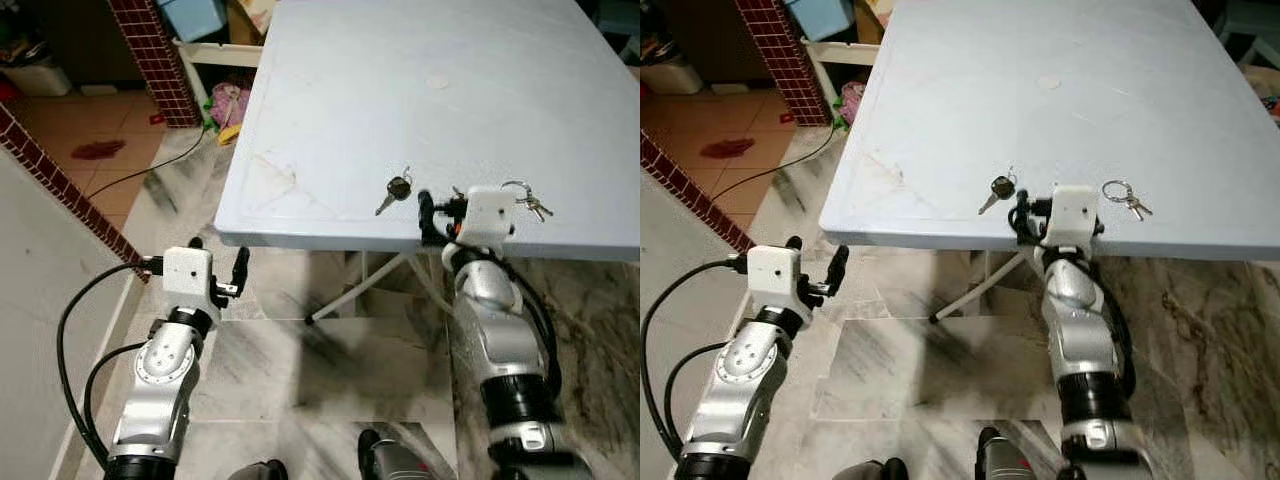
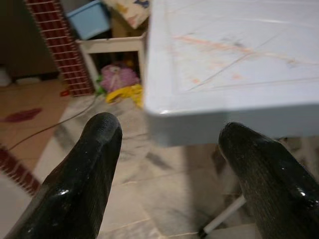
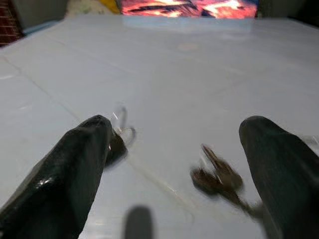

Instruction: Hang keys on a hook

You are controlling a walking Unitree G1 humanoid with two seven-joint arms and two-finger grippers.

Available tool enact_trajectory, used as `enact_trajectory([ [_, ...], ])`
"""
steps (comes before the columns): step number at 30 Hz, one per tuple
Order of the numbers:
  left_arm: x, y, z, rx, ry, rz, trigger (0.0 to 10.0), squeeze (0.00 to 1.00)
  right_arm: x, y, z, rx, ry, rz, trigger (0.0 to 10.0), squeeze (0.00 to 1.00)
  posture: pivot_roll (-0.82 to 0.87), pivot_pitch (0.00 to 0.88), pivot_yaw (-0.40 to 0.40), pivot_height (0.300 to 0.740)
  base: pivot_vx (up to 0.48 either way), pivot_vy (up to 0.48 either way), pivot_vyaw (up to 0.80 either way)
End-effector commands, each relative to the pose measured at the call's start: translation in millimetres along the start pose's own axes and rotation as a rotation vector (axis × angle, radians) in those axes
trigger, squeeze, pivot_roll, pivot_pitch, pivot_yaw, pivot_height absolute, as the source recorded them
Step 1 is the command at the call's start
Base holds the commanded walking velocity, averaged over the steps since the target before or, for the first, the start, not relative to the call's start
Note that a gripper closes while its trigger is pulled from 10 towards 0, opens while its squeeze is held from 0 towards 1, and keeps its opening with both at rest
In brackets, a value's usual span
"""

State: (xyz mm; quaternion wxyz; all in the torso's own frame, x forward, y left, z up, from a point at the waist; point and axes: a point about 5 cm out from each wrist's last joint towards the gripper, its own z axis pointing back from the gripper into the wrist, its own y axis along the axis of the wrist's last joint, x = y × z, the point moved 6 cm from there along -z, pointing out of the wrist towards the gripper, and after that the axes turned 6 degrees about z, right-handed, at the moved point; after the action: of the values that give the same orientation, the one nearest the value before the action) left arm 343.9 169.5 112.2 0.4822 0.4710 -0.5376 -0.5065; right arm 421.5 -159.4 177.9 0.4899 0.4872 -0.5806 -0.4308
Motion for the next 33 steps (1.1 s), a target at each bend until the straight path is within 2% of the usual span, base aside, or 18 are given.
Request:
enact_trajectory([
  [1, -11.9, -4, 9.1, -0.019, 0.034, -0.007, 10.0, 0.00, -6.4, -2, -2.1, -0.002, 0.018, 0.001, 10.0, 0.00, 0.02, 0.202, 0.061, 0.740, 0.000, 0.000, 0.00],
  [5, -20.0, -19, 27.7, -0.064, 0.060, -0.015, 10.0, 0.00, -21.5, -3, -9.7, -0.006, 0.066, -0.020, 10.0, 0.00, 0.03, 0.210, 0.047, 0.740, 0.000, 0.000, 0.00],
  [8, -18.8, -24, 35.3, -0.082, 0.053, -0.015, 10.0, 0.00, -26.7, -5, -13.2, -0.023, 0.081, -0.028, 10.0, 0.00, 0.06, 0.224, 0.036, 0.740, 0.000, 0.000, 0.00],
  [13, -18.6, -26, 44.5, -0.097, 0.049, -0.020, 10.0, 0.00, -26.5, -1, -21.8, -0.027, 0.074, -0.039, 10.0, 0.00, 0.07, 0.241, 0.032, 0.740, 0.000, 0.000, 0.00],
  [16, -19.9, -28, 48.9, -0.106, 0.055, -0.024, 10.0, 0.00, -20.6, 0, -27.6, -0.041, 0.055, -0.036, 10.0, 0.00, 0.08, 0.250, 0.030, 0.740, 0.000, 0.000, 0.00],
  [17, -20.0, -28, 50.8, -0.108, 0.055, -0.024, 10.0, 0.00, -17.5, 0, -30.1, -0.049, 0.045, -0.047, 9.1, 0.00, 0.08, 0.254, 0.028, 0.740, 0.000, 0.000, 0.00],
  [18, -19.9, -28, 51.4, -0.109, 0.055, -0.024, 10.0, 0.00, -17.0, 0, -31.1, -0.050, 0.045, -0.048, 7.4, 0.00, 0.08, 0.255, 0.027, 0.740, 0.000, 0.000, 0.00],
  [21, -19.8, -28, 52.6, -0.112, 0.055, -0.024, 10.0, 0.00, -16.5, 1, -32.8, -0.050, 0.045, -0.048, 7.4, 0.00, 0.08, 0.256, 0.027, 0.740, 0.000, 0.000, 0.00],
  [22, -19.9, -29, 54.0, -0.116, 0.055, -0.025, 10.0, 0.00, -14.4, 1, -34.3, -0.056, 0.032, -0.063, 0.0, 0.00, 0.09, 0.262, 0.026, 0.740, 0.000, 0.000, 0.00],
  [24, -19.9, -30, 56.7, -0.124, 0.056, -0.027, 10.0, 0.00, -9.7, 1, -37.3, -0.074, -0.002, -0.081, 0.0, 0.00, 0.09, 0.262, 0.024, 0.740, 0.000, 0.000, 0.00],
  [30, -20.6, -30, 57.2, -0.127, 0.064, -0.027, 10.0, 0.00, -14.4, -4, -37.9, -0.097, 0.012, -0.129, 0.0, 0.00, 0.10, 0.260, 0.020, 0.740, 0.000, 0.000, 0.00],
  [33, -20.1, -29, 57.3, -0.126, 0.063, -0.027, 10.0, 0.00, -17.3, -8, -37.4, -0.107, 0.028, -0.124, 0.0, 0.00, 0.10, 0.261, 0.019, 0.740, 0.000, 0.000, 0.00],
])
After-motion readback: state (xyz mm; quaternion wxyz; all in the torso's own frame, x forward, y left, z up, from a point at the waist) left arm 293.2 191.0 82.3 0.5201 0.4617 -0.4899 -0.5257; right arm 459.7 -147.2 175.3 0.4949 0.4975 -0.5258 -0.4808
